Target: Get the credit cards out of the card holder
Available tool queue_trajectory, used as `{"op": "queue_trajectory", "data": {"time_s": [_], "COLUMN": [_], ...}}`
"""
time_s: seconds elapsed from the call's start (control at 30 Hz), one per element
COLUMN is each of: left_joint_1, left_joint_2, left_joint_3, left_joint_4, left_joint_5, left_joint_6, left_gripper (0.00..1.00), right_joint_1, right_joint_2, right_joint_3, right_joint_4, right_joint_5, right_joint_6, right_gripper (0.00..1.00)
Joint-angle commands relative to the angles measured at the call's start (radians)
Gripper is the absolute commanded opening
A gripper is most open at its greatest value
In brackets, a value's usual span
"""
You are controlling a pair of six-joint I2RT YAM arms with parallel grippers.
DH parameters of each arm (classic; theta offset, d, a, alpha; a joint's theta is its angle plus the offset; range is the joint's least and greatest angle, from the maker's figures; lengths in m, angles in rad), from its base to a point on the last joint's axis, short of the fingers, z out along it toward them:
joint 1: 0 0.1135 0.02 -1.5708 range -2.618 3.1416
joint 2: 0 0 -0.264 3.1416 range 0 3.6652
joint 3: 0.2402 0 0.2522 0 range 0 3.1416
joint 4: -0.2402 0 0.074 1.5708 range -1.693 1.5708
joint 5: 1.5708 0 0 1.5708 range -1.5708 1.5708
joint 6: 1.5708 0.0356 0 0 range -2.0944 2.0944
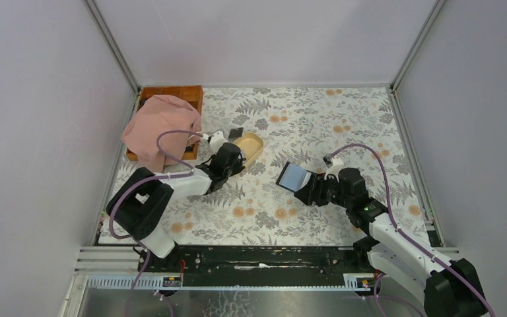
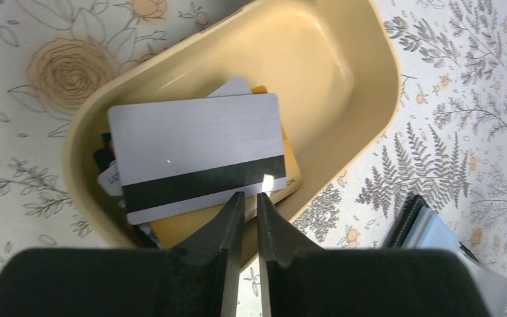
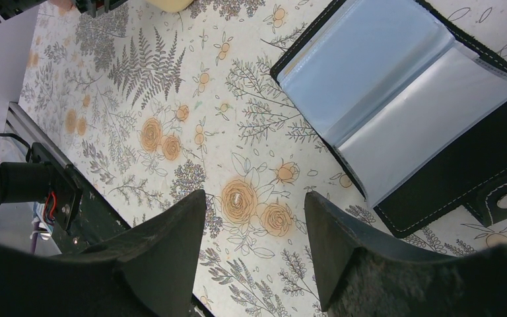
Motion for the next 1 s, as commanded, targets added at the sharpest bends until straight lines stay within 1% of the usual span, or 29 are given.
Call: {"op": "queue_trajectory", "data": {"time_s": [0.0,0.13,0.33,0.43,0.5,0.6,0.63,0.67,0.73,0.77,0.8,0.83,0.87,0.9,0.93,0.97], "left_joint_1": [0.002,0.001,0.002,0.003,0.007,0.029,0.036,0.049,0.069,0.074,0.081,0.086,0.090,0.092,0.094,0.095], "left_joint_2": [0.041,0.004,-0.133,-0.227,-0.278,-0.307,-0.311,-0.317,-0.329,-0.337,-0.344,-0.345,-0.345,-0.340,-0.328,-0.311], "left_joint_3": [0.027,0.012,-0.034,-0.065,-0.081,-0.086,-0.090,-0.097,-0.118,-0.126,-0.133,-0.134,-0.129,-0.118,-0.103,-0.081], "left_joint_4": [0.043,0.055,0.040,0.039,0.036,0.026,0.027,0.031,0.055,0.071,0.078,0.085,0.086,0.088,0.092,0.094], "left_joint_5": [0.029,0.025,-0.019,-0.054,-0.072,-0.046,-0.030,-0.012,0.040,0.057,0.074,0.088,0.098,0.107,0.114,0.118], "left_joint_6": [0.016,0.018,0.036,0.045,0.057,0.089,0.095,0.097,0.103,0.107,0.115,0.131,0.149,0.172,0.201,0.223], "left_gripper": [0.19,0.17,0.18,0.25,0.34,0.44,0.50,0.54,0.58,0.59,0.59,0.57,0.50,0.39,0.25,0.15], "right_joint_1": [0.001,-0.001,0.000,0.000,0.001,-0.001,-0.001,-0.001,-0.001,-0.001,-0.001,0.000,0.001,0.001,0.000,0.000], "right_joint_2": [-0.012,-0.006,0.015,0.027,0.048,0.128,0.166,0.210,0.289,0.323,0.349,0.370,0.382,0.390,0.391,0.389], "right_joint_3": [0.006,0.007,0.012,0.023,0.048,0.128,0.168,0.206,0.278,0.305,0.329,0.346,0.357,0.361,0.360,0.352], "right_joint_4": [0.028,0.031,0.050,0.063,0.083,0.106,0.106,0.103,0.107,0.109,0.107,0.103,0.099,0.095,0.089,0.088], "right_joint_5": [0.017,0.015,0.009,0.013,0.021,0.026,0.027,0.024,0.017,0.020,0.030,0.040,0.053,0.068,0.079,0.087], "right_joint_6": [-0.009,-0.010,-0.010,-0.012,-0.011,-0.012,-0.014,-0.019,-0.019,-0.021,-0.023,-0.026,-0.031,-0.033,-0.034,-0.035], "right_gripper": [0.64,0.64,0.64,0.64,0.62,0.59,0.56,0.51,0.43,0.37,0.29,0.18,0.08,0.02,0.00,0.00]}}
